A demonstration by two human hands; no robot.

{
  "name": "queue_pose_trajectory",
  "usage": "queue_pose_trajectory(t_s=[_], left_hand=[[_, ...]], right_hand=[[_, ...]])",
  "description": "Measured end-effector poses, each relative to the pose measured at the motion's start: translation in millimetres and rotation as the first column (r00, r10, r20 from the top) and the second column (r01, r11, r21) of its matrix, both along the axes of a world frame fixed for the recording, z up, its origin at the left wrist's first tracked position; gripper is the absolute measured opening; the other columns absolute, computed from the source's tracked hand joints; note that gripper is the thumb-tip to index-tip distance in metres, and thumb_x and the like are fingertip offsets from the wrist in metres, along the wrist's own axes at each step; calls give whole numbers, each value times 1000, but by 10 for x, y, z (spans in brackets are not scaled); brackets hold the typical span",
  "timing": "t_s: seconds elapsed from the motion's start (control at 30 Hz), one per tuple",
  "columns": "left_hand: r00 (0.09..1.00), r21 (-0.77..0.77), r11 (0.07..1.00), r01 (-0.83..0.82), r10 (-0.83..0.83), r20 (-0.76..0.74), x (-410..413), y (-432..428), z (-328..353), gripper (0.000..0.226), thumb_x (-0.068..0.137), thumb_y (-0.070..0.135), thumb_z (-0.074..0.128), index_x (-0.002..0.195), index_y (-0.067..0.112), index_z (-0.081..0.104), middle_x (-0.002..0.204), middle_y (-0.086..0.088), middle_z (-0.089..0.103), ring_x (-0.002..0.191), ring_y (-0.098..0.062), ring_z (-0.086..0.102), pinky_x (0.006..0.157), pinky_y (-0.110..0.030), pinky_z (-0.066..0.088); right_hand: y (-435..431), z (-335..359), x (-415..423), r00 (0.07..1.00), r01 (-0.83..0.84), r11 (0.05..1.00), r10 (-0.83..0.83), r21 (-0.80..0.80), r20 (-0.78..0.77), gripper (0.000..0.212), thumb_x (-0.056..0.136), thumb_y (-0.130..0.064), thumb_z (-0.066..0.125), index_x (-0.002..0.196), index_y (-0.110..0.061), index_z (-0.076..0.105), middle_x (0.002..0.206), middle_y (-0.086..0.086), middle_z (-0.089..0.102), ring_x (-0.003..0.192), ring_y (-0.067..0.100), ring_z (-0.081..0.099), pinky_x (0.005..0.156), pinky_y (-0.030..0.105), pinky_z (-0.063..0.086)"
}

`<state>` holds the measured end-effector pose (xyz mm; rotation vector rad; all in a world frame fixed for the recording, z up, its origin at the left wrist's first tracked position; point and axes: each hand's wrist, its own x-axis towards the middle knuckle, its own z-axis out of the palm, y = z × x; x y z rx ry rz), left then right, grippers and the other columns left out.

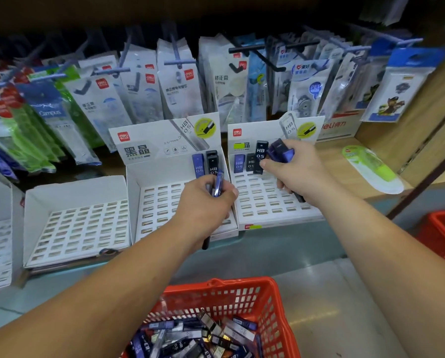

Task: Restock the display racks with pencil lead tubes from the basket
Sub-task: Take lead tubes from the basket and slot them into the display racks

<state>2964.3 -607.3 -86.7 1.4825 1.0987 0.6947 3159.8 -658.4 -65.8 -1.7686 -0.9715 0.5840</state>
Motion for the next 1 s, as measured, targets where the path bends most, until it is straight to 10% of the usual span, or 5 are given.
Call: queue_pose_trajectory(t_s=[0.23,0.53,1.0], left_hand=[[998,-141,989,44,-36,55,-86,51,-30,10,96,13,70,99,3,69,61,-1,61,51,-14,52,44,-25,36],[995,-193,979,63,-47,90,-113,72,-23,10,95,11,70,101,2,69,67,-4,63,52,-15,52,44,-25,35],[991,-152,988,29,-8,134,-92,46,27,10,96,12,69,101,3,70,72,-6,67,52,-14,53,43,-24,38]], right_hand=[[139,-162,-22,999,-28,1000,28,5,31,13,89,-13,77,91,-24,69,69,-10,64,43,-6,52,43,10,38],[213,-240,26,950,-45,995,71,-91,303,15,86,-24,79,96,-31,70,95,-9,71,95,23,65,92,46,56],[204,29,-71,949,-55,998,54,-5,310,10,92,-25,76,96,-17,71,83,-5,64,75,9,60,68,20,49]])
